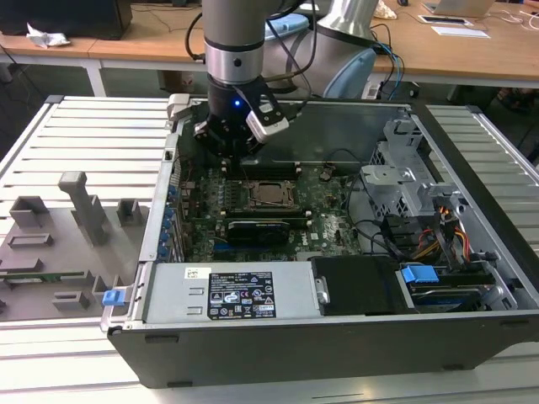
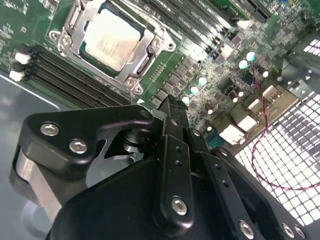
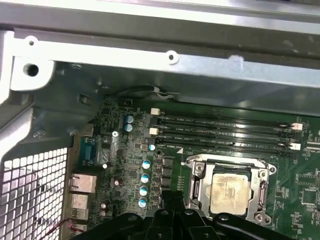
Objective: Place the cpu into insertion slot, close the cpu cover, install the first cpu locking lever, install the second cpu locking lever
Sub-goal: 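Install the first cpu locking lever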
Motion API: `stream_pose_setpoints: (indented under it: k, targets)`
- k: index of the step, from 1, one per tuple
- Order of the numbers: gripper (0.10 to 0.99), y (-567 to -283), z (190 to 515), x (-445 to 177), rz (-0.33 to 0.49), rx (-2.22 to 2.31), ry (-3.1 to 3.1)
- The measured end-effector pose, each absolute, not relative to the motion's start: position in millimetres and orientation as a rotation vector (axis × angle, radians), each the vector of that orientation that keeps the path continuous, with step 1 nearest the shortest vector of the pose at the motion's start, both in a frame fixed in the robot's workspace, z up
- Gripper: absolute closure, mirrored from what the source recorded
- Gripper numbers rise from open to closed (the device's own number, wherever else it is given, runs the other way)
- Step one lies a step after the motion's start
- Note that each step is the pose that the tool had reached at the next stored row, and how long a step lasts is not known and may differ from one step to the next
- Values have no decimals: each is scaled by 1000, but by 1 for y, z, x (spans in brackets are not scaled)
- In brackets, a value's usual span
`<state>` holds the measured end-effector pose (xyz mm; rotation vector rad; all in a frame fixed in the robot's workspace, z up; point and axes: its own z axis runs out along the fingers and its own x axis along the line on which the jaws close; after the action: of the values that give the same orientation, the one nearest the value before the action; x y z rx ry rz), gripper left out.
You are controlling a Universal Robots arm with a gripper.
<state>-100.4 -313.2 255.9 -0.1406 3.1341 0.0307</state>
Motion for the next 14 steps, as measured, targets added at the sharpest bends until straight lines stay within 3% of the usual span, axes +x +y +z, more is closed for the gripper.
stream_pose_setpoints:
  k: [14]
  targets:
    - [980,-288,255,-98,31,-141,3133]
